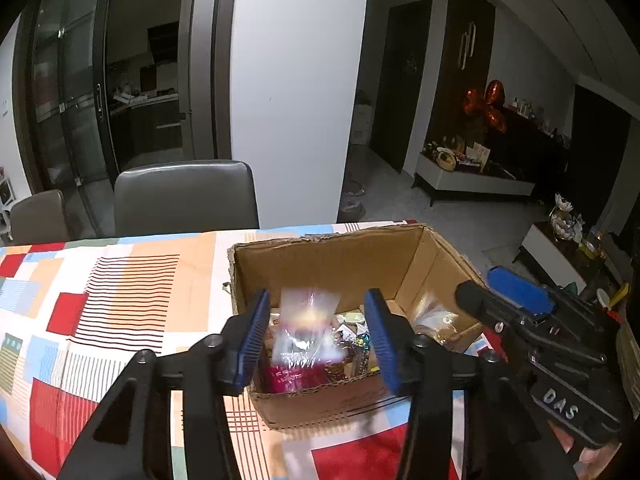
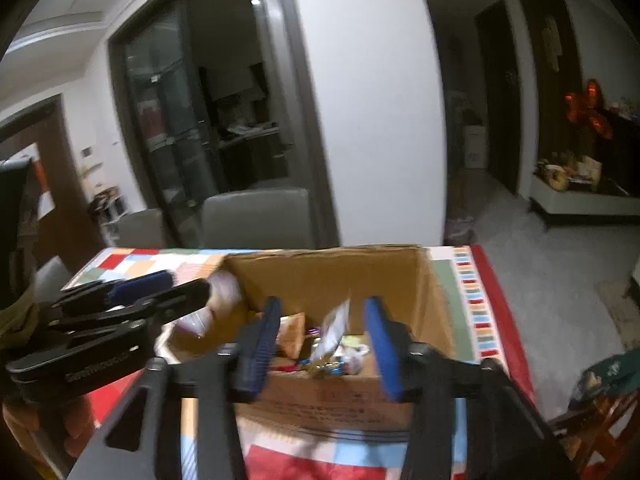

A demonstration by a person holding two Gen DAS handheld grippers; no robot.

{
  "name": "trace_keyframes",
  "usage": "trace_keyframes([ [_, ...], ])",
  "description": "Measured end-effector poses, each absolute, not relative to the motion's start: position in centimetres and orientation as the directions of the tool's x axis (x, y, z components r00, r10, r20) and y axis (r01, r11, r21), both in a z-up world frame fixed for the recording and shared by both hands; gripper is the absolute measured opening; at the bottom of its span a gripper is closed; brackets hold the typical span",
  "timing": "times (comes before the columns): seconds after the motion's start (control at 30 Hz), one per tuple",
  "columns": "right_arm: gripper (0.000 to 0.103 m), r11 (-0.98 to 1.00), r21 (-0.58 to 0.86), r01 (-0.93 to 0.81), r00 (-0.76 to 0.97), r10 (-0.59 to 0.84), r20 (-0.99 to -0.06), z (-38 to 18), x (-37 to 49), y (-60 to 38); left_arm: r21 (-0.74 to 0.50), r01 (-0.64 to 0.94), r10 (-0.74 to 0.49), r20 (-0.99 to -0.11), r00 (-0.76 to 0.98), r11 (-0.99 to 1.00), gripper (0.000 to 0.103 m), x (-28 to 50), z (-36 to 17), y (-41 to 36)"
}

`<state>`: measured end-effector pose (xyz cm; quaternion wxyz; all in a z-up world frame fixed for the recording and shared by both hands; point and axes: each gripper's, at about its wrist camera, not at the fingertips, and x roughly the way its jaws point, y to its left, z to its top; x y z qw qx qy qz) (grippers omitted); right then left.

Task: Organize snacks

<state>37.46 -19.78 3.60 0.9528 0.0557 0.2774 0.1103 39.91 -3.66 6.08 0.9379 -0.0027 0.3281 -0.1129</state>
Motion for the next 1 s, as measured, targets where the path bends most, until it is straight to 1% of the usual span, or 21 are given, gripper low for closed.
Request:
trace_keyframes([
  [0.03, 0.047, 0.973, 0.155, -0.170, 0.826, 0.227, -0.517, 3.7, 37.3, -19.8, -0.073, 0.203, -0.205, -0.612, 0.764, 0.976, 0.052, 39.6, 6.1, -3.6],
  [0.07, 0.047, 0.974, 0.145, -0.172, 0.825, 0.223, -0.519, 3.7, 37.0, -19.8, -0.066, 0.194, -0.194, -0.608, 0.770, 0.979, 0.058, 39.1, 6.1, -3.6],
  [0.1, 0.049, 0.976, 0.140, -0.166, 0.825, 0.216, -0.523, 3.7, 36.6, -19.9, -0.051, 0.176, -0.171, -0.604, 0.778, 0.983, 0.062, 38.4, 6.1, -3.6],
  [0.13, 0.055, 0.977, 0.138, -0.161, 0.824, 0.210, -0.526, 3.8, 36.4, -19.9, -0.041, 0.164, -0.156, -0.601, 0.784, 0.986, 0.065, 38.0, 6.1, -3.5],
  [0.2, 0.062, 0.980, 0.129, -0.153, 0.828, 0.198, -0.525, 3.9, 35.4, -19.9, -0.034, 0.150, -0.141, -0.586, 0.798, 0.988, 0.066, 37.0, 6.1, -3.1],
  [0.27, 0.063, 0.983, 0.108, -0.149, 0.836, 0.183, -0.517, 4.2, 34.3, -19.9, -0.032, 0.131, -0.126, -0.579, 0.805, 0.991, 0.072, 35.8, 6.1, -2.9],
  [0.3, 0.063, 0.983, 0.099, -0.152, 0.839, 0.181, -0.514, 4.3, 33.8, -19.9, -0.040, 0.129, -0.129, -0.573, 0.809, 0.991, 0.073, 35.2, 6.2, -2.7],
  [0.33, 0.066, 0.985, 0.085, -0.149, 0.840, 0.172, -0.515, 4.6, 33.2, -19.9, -0.042, 0.125, -0.127, -0.568, 0.813, 0.991, 0.074, 34.5, 6.3, -2.6],
  [0.4, 0.072, 0.986, 0.078, -0.145, 0.842, 0.164, -0.514, 4.9, 32.3, -20.1, -0.040, 0.121, -0.122, -0.562, 0.818, 0.992, 0.079, 33.4, 6.4, -2.4],
  [0.47, 0.074, 0.986, 0.075, -0.147, 0.847, 0.164, -0.506, 5.4, 31.0, -20.2, -0.040, 0.118, -0.121, -0.548, 0.828, 0.992, 0.087, 31.9, 6.7, -2.3],
  [0.53, 0.076, 0.986, 0.075, -0.149, 0.849, 0.166, -0.501, 5.8, 29.8, -20.3, -0.027, 0.114, -0.111, -0.527, 0.843, 0.993, 0.090, 30.4, 7.0, -2.3],
  [0.57, 0.077, 0.986, 0.075, -0.148, 0.850, 0.166, -0.500, 5.9, 29.2, -20.4, -0.019, 0.111, -0.105, -0.516, 0.850, 0.994, 0.094, 29.5, 7.2, -2.3],
  [0.77, 0.083, 0.984, 0.079, -0.157, 0.858, 0.176, -0.482, 6.6, 25.1, -20.2, -0.009, 0.097, -0.090, -0.464, 0.881, 0.995, 0.101, 25.1, 7.9, -2.1],
  [1.0, 0.084, 0.985, 0.072, -0.158, 0.869, 0.173, -0.464, 6.8, 20.3, -20.4, 0.029, 0.079, -0.061, -0.408, 0.911, 0.996, 0.103, 20.1, 8.5, -2.2],
])
